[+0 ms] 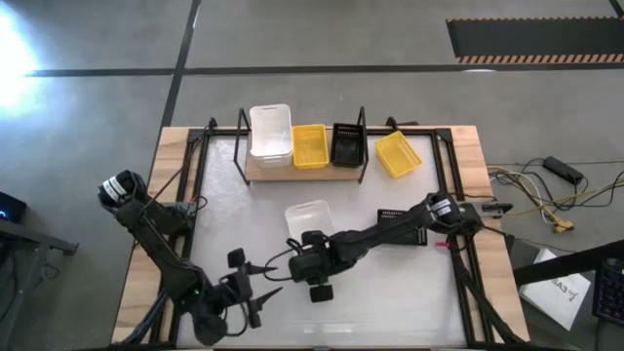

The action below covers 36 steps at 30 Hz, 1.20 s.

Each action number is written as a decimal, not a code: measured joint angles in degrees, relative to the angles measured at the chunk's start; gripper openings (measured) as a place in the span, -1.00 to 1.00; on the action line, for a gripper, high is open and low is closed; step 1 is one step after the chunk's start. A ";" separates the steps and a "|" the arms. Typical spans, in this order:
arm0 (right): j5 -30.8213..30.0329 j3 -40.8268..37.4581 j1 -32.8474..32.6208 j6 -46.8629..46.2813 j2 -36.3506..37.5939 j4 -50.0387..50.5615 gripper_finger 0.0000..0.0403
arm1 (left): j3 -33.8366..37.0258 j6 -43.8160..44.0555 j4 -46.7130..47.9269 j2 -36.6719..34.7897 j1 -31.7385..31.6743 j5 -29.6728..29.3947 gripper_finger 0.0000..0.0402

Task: Stack baskets on shelf by color
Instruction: Stack the white bin on top of the white bin on the shelf

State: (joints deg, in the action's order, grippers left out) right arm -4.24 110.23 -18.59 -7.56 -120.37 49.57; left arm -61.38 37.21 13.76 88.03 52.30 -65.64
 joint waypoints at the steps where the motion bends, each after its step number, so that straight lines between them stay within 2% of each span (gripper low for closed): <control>1: 0.09 0.37 -0.05 -0.88 0.51 1.84 -0.31 | 0.02 -0.02 0.08 0.00 -0.68 0.35 0.06; 6: -2.43 -3.00 -3.18 -6.20 6.34 4.58 -0.17 | 0.26 -0.04 -0.24 0.93 -4.94 5.54 0.06; 11: -17.37 -13.65 -12.28 -14.22 15.80 5.17 -0.20 | 0.31 -0.58 -2.70 5.38 -8.76 10.21 0.06; 14: -25.81 -20.64 -19.43 -23.91 22.37 5.02 -0.25 | 0.28 -1.61 -4.84 8.67 -11.22 13.43 0.06; 17: -31.02 -26.81 -26.66 -34.80 27.13 4.34 -0.30 | -0.21 -3.37 -6.88 11.42 -14.78 17.48 0.06; 20: -38.02 -31.97 -33.35 -42.78 29.92 1.54 -0.34 | -2.24 -3.69 -7.04 13.53 -19.46 23.78 0.06; 24: -46.51 -37.06 -39.83 -49.25 30.98 -3.36 -0.36 | -5.69 -6.41 -6.85 16.51 -25.42 36.05 0.06; 27: -49.45 -39.68 -42.36 -52.21 30.29 -6.93 -0.37 | -9.16 -7.61 -3.25 19.16 -28.07 42.16 0.03; 30: -50.09 -41.11 -43.14 -54.59 29.06 -9.09 -0.37 | -13.96 -7.63 5.60 21.98 -29.65 45.54 -0.09; 36: -50.01 -41.57 -42.88 -59.56 24.80 -9.93 -0.37 | -22.47 -7.98 19.82 26.21 -30.73 49.37 -0.57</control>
State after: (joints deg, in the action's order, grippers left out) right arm -54.25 68.66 -61.47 -67.12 -95.57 39.64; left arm -83.85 29.23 33.58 114.23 21.57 -16.27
